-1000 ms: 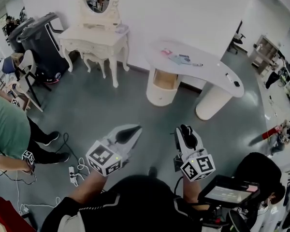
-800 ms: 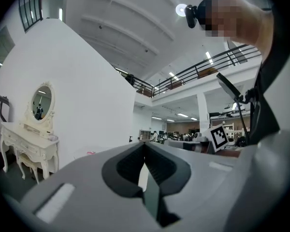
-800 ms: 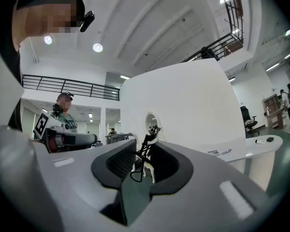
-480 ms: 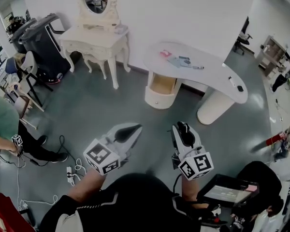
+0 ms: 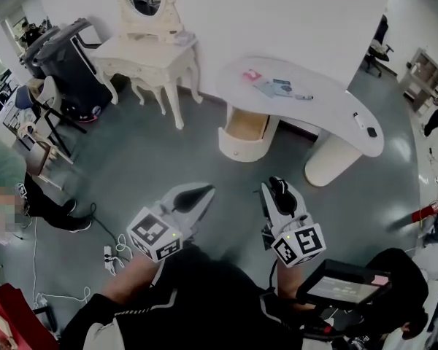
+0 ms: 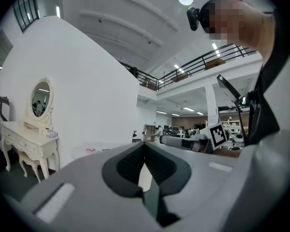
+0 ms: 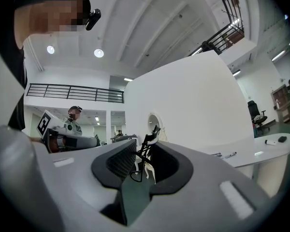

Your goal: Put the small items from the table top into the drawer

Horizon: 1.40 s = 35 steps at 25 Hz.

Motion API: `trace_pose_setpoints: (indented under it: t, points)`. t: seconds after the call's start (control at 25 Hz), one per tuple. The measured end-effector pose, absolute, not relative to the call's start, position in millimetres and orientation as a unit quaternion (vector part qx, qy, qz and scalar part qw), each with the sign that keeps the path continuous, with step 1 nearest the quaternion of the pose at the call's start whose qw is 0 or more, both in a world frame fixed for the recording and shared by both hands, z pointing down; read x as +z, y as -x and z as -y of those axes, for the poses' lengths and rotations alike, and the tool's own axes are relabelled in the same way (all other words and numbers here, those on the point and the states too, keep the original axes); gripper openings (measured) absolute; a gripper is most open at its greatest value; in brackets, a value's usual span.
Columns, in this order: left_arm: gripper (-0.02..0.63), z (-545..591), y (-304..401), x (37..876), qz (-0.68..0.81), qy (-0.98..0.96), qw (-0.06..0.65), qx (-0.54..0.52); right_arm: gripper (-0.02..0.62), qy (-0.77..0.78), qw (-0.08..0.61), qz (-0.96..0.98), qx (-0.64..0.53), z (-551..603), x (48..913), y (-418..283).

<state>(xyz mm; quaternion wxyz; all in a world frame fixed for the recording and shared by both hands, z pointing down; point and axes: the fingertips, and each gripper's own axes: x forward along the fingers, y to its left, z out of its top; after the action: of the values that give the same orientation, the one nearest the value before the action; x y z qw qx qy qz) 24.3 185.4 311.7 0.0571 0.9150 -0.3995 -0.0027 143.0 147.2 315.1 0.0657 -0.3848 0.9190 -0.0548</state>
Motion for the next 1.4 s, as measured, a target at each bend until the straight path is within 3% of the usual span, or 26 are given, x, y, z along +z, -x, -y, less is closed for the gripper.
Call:
trace_pose_setpoints:
  t: [1.4]
  points:
    - [0.000,8.9,90.7,312.7,0.366,-0.925,0.082,-0.055,0.094,0.441,0.024,-0.895,-0.058,16.1,307.7,-48.1]
